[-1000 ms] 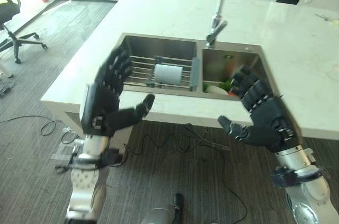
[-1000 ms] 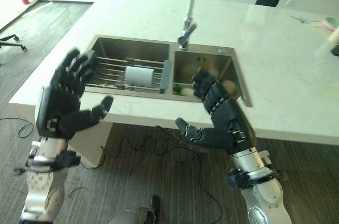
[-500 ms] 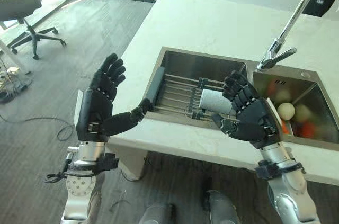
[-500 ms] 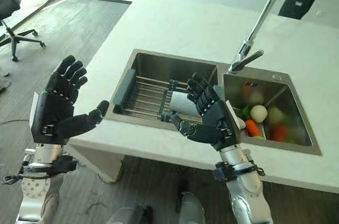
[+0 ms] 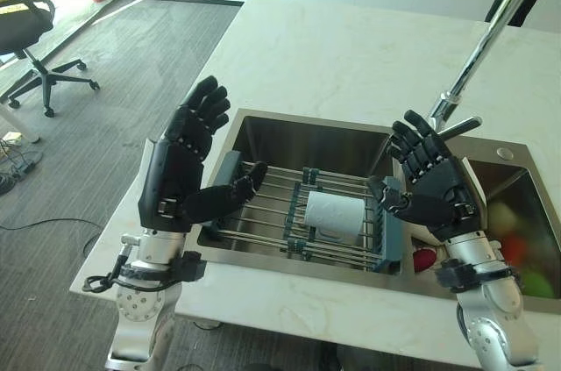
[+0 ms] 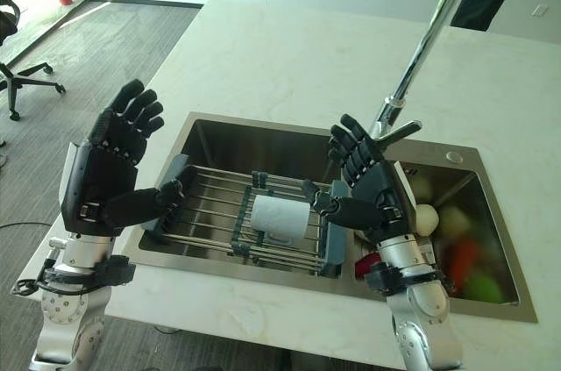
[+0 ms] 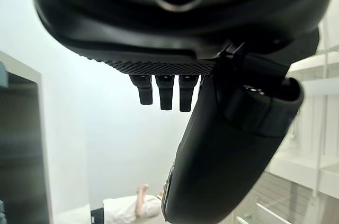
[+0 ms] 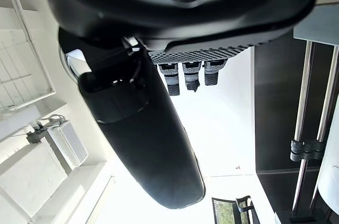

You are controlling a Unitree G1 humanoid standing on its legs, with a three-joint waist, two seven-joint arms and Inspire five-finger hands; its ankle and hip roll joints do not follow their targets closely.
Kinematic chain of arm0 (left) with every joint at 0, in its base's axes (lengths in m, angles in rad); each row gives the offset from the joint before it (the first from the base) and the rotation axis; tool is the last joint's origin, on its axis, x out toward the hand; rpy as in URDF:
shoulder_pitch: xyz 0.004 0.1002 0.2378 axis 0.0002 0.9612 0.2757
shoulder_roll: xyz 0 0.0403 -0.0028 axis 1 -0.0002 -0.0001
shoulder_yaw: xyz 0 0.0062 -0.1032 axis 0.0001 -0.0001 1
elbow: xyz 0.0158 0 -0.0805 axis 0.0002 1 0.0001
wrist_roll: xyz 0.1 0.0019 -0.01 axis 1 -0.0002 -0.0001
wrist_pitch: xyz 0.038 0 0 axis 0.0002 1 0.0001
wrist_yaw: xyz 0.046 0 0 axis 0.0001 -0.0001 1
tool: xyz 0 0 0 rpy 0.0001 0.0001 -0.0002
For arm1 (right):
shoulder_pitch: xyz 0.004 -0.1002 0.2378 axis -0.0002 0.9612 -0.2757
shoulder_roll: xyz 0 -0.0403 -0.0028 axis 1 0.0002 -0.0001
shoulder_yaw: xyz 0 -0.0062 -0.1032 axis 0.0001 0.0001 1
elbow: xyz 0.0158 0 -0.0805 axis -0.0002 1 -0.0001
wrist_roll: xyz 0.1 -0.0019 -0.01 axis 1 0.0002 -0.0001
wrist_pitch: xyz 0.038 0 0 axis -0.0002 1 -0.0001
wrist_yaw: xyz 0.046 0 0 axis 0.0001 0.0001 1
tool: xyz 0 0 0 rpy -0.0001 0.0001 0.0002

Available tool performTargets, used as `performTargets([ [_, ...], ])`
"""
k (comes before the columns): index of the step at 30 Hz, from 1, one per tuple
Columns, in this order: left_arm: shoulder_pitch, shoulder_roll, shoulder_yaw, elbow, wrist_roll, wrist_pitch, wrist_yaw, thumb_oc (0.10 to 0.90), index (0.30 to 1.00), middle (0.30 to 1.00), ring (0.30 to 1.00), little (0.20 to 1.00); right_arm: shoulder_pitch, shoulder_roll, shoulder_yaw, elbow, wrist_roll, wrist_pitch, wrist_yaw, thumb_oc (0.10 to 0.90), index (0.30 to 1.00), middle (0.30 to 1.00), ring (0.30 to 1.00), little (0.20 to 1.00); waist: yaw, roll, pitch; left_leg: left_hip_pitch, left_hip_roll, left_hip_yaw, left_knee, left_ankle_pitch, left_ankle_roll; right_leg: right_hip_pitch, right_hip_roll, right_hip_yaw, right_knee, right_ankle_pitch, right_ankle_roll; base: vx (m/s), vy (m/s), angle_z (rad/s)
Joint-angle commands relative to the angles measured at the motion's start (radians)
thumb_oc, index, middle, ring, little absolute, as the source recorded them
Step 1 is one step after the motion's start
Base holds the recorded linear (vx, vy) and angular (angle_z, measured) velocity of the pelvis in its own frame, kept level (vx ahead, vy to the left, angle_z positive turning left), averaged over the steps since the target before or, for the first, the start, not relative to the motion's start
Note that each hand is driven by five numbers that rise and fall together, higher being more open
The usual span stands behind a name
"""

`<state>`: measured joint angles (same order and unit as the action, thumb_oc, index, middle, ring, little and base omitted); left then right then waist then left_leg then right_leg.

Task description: Place the dishes in the dishwasher.

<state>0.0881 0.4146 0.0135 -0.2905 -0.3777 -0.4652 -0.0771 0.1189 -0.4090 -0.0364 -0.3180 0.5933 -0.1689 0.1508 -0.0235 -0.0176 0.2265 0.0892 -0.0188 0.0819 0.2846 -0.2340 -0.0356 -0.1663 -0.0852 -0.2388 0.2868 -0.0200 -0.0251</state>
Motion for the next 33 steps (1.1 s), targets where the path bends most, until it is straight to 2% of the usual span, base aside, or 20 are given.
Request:
performTargets([
  [1, -0.039, 0.028, 0.000, -0.122, 0.012, -0.119, 0.000, 0.800, 0.900, 0.900, 0.900, 0.900, -0.068, -0.018, -0.052, -0.091, 0.041, -0.087, -0.009, 0.800, 0.900, 0.900, 0.900, 0.900, 0.026, -0.030, -0.057, -0.066, -0.044, 0.021, 0.015, 0.023, 0.020, 0.026, -0.052, 0.020, 0.013, -0.106, 0.124, -0.02, 0.078, -0.24],
  [2, -0.031, 0.028, 0.003, -0.117, 0.016, -0.129, 0.004, 0.800, 0.900, 0.900, 0.900, 0.900, -0.074, -0.011, -0.039, -0.084, 0.036, -0.091, -0.003, 0.800, 0.900, 0.900, 0.900, 0.900, 0.023, -0.018, -0.055, -0.074, -0.052, 0.011, 0.015, -0.010, 0.036, 0.022, -0.042, 0.029, 0.013, -0.101, 0.131, -0.01, 0.070, -0.39],
  [5, -0.020, 0.032, 0.021, -0.114, -0.001, -0.140, -0.023, 0.800, 0.900, 0.900, 0.900, 0.900, -0.069, 0.000, -0.030, -0.090, 0.034, -0.101, -0.007, 0.800, 0.900, 0.900, 0.900, 0.900, 0.011, -0.006, -0.055, -0.063, -0.060, 0.001, 0.015, -0.051, 0.053, -0.002, -0.027, 0.042, 0.013, -0.079, 0.145, -0.02, 0.062, -0.46],
  [8, -0.042, 0.040, 0.019, -0.107, -0.011, -0.131, -0.066, 0.800, 0.900, 0.900, 0.900, 0.900, -0.071, 0.021, -0.034, -0.079, 0.021, -0.109, -0.023, 0.800, 0.900, 0.900, 0.900, 0.900, -0.008, 0.000, -0.056, -0.060, -0.057, -0.020, 0.015, -0.085, 0.056, -0.037, -0.025, 0.042, 0.013, -0.046, 0.167, -0.04, 0.084, -0.34],
  [15, -0.062, 0.050, 0.001, -0.116, 0.001, -0.110, -0.065, 0.800, 0.900, 0.900, 0.900, 0.900, -0.045, 0.035, -0.055, -0.110, 0.017, -0.095, -0.012, 0.800, 0.900, 0.900, 0.900, 0.900, -0.017, -0.005, -0.061, -0.101, -0.068, -0.067, 0.015, -0.078, 0.070, -0.076, -0.030, 0.068, 0.013, -0.031, 0.191, -0.07, 0.153, -0.01],
  [18, -0.052, 0.060, -0.001, -0.124, 0.028, -0.098, -0.072, 0.800, 0.900, 0.900, 0.900, 0.900, -0.031, 0.027, -0.064, -0.126, 0.035, -0.084, -0.020, 0.800, 0.900, 0.900, 0.900, 0.900, -0.012, -0.008, -0.061, -0.116, -0.069, -0.077, 0.015, -0.069, 0.077, -0.071, -0.026, 0.070, 0.013, -0.031, 0.189, -0.05, 0.130, -0.09],
  [20, -0.047, 0.070, -0.005, -0.128, 0.040, -0.099, -0.074, 0.800, 0.900, 0.900, 0.900, 0.900, -0.023, 0.030, -0.066, -0.129, 0.043, -0.089, -0.012, 0.800, 0.900, 0.900, 0.900, 0.900, -0.010, -0.005, -0.060, -0.118, -0.060, -0.071, 0.015, -0.067, 0.081, -0.054, -0.024, 0.047, 0.013, -0.012, 0.187, -0.04, 0.074, -0.21],
  [21, -0.045, 0.077, -0.001, -0.126, 0.044, -0.102, -0.085, 0.800, 0.900, 0.900, 0.900, 0.900, -0.027, 0.034, -0.060, -0.125, 0.045, -0.096, -0.004, 0.800, 0.900, 0.900, 0.900, 0.900, -0.002, 0.006, -0.058, -0.121, -0.037, -0.050, 0.015, -0.061, 0.084, -0.024, -0.037, -0.003, 0.013, 0.010, 0.177, -0.07, 0.078, -0.17],
  [23, -0.053, 0.077, -0.003, -0.123, 0.060, -0.107, -0.079, 0.800, 0.900, 0.900, 0.900, 0.900, -0.045, 0.037, -0.047, -0.115, 0.035, -0.100, -0.001, 0.800, 0.900, 0.900, 0.900, 0.900, 0.008, 0.018, -0.054, -0.125, -0.015, -0.034, 0.015, -0.055, 0.086, 0.013, -0.051, -0.035, 0.013, -0.002, 0.165, -0.09, 0.022, -0.40],
  [25, -0.083, 0.088, -0.019, -0.116, 0.085, -0.100, -0.051, 0.800, 0.900, 0.900, 0.900, 0.900, -0.068, 0.037, -0.020, -0.102, 0.014, -0.106, -0.002, 0.800, 0.900, 0.900, 0.900, 0.900, 0.020, 0.009, -0.062, -0.136, -0.012, -0.022, 0.015, -0.059, 0.089, 0.041, -0.073, -0.015, 0.013, -0.050, 0.163, -0.06, -0.075, -0.42],
  [27, -0.111, 0.100, -0.032, -0.103, 0.108, -0.044, -0.051, 0.800, 0.900, 0.900, 0.900, 0.900, -0.077, 0.032, -0.008, -0.104, 0.000, -0.105, -0.021, 0.800, 0.900, 0.900, 0.900, 0.900, 0.012, -0.002, -0.077, -0.138, -0.022, -0.026, 0.015, -0.065, 0.087, 0.023, -0.078, 0.039, 0.013, -0.063, 0.174, 0.03, -0.118, -0.28],
  [29, -0.123, 0.108, -0.035, -0.095, 0.136, -0.013, -0.043, 0.800, 0.900, 0.900, 0.900, 0.900, -0.095, 0.022, -0.006, -0.097, -0.005, -0.090, -0.031, 0.800, 0.900, 0.900, 0.900, 0.900, 0.012, -0.005, -0.085, -0.135, -0.021, -0.016, 0.015, -0.069, 0.084, 0.015, -0.077, 0.044, 0.013, -0.074, 0.181, 0.04, -0.132, 0.10],
  [30, -0.130, 0.120, -0.033, -0.093, 0.156, 0.028, -0.022, 0.800, 0.900, 0.900, 0.900, 0.900, -0.122, 0.005, 0.000, -0.090, -0.005, -0.069, -0.021, 0.800, 0.900, 0.900, 0.900, 0.900, 0.016, -0.004, -0.096, -0.134, -0.013, 0.006, 0.015, -0.073, 0.080, 0.015, -0.074, 0.036, 0.013, -0.091, 0.180, 0.04, -0.139, 0.21],
  [33, -0.139, 0.143, -0.023, -0.082, 0.199, 0.047, -0.023, 0.800, 0.900, 0.900, 0.900, 0.900, -0.129, -0.013, 0.000, -0.094, -0.001, -0.049, -0.012, 0.800, 0.900, 0.900, 0.900, 0.900, 0.010, 0.001, -0.106, -0.130, -0.001, 0.030, 0.015, -0.076, 0.076, 0.022, -0.058, 0.043, 0.013, -0.111, 0.171, 0.05, -0.154, 0.07],
])
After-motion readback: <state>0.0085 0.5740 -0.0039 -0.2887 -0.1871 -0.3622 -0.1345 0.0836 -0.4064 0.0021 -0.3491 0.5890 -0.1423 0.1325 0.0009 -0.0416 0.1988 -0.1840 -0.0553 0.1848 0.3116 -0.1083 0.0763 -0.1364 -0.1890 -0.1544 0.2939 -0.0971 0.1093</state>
